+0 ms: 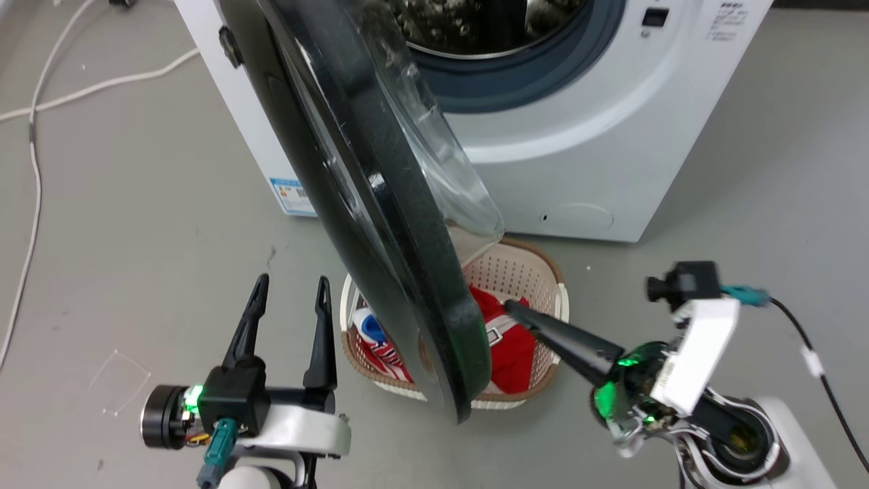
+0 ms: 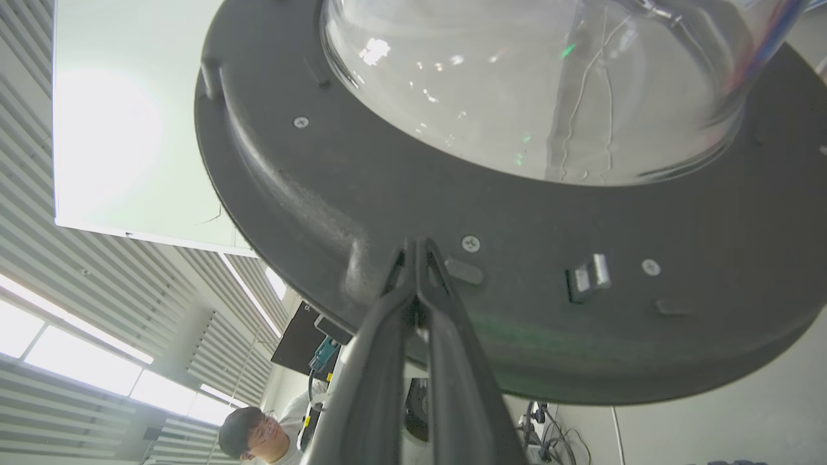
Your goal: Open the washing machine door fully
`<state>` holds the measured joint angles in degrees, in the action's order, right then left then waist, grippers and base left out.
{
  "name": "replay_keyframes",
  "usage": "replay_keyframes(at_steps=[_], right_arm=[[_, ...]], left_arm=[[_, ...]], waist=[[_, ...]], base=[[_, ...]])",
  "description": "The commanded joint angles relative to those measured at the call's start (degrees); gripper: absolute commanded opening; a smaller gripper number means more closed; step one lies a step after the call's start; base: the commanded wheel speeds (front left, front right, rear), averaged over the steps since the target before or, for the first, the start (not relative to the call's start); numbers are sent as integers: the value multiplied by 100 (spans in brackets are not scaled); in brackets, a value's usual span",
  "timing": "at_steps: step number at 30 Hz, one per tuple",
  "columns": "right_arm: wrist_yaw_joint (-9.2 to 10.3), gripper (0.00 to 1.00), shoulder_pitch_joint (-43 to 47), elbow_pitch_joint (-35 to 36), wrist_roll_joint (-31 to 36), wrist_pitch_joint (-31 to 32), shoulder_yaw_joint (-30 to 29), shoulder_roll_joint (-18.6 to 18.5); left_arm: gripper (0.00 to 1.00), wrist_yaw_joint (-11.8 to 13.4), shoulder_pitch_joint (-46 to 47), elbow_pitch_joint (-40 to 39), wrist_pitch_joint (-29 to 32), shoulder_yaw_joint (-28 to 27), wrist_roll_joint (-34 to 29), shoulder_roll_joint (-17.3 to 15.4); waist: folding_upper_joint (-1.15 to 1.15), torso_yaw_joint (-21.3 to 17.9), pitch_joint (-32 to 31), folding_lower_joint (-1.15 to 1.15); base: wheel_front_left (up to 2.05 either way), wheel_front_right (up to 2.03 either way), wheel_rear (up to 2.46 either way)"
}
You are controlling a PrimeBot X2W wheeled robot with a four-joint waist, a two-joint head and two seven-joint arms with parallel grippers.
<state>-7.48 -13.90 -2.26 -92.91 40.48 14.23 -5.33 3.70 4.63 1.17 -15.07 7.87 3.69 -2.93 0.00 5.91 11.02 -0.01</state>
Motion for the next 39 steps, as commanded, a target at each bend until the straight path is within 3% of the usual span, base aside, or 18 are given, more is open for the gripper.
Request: replay_keyframes(at_steps=[1,12,16,22,25,30,34,39], right_arm=[[-3,0,141,96,59,-168,-129,23],[-3,0,1178,513,702,-2215,-1156,136],[-3,0,1347,693,1629,-3415,-1278,8],[-3,0,1538,613,3403,-5379,-982,-401],[-3,0,1610,552,4585,-5558,-1077,-492],[-2,0,1780,985,6936,-5562,-1669,-123],[-2,0,1990,1119,7886,-5564,-1797,90],[-2,0,2284,967,8558,-5565,-1756,202]], left_arm=[[100,-1,-112,13,-16,-20,-47,8],[100,-56,-645,103,-16,-44,-100,7],[100,-53,-767,71,-16,-82,-113,8],[100,-58,-897,58,-16,-108,-125,7],[100,-53,-916,46,-16,-126,-125,6],[100,-35,-908,24,-16,-144,-141,5],[100,-27,-924,5,-16,-139,-143,7],[100,-19,-946,-1,-16,-134,-147,7]], waist=[[0,-49,-209,1],[0,-155,-1048,1],[0,-213,-1143,1],[0,-282,-1251,1],[0,-316,-1282,1],[0,-352,-1281,1],[0,-367,-1282,1],[0,-380,-1277,1]], base=[[0,0,0],[0,0,0],[0,0,0],[0,0,0],[0,0,0],[0,0,0],[0,0,0],[0,0,0]])
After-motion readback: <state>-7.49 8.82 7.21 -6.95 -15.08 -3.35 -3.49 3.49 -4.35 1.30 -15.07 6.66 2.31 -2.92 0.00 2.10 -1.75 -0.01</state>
